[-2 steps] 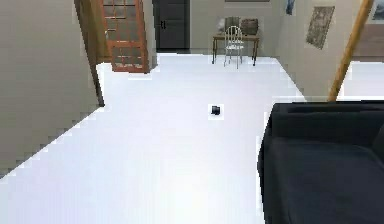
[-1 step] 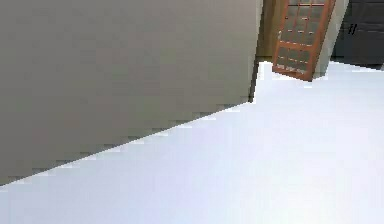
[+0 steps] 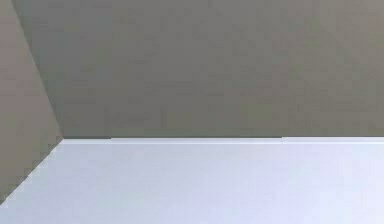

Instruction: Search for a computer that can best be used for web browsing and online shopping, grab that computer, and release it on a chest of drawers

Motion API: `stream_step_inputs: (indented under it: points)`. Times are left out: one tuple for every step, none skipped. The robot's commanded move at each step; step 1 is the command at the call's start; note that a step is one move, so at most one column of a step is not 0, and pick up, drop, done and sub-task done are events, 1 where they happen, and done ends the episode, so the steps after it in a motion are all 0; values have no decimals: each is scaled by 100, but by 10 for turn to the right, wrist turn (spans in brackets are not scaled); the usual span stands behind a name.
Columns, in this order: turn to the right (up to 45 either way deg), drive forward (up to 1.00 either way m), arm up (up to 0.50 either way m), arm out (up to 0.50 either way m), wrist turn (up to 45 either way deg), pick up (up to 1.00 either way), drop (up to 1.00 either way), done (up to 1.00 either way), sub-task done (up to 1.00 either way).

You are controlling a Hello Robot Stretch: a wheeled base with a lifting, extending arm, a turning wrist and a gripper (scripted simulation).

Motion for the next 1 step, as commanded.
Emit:
stream_step_inputs:
  points:
    - [0, 20, 0, 0, 0, 0, 0, 0, 0]
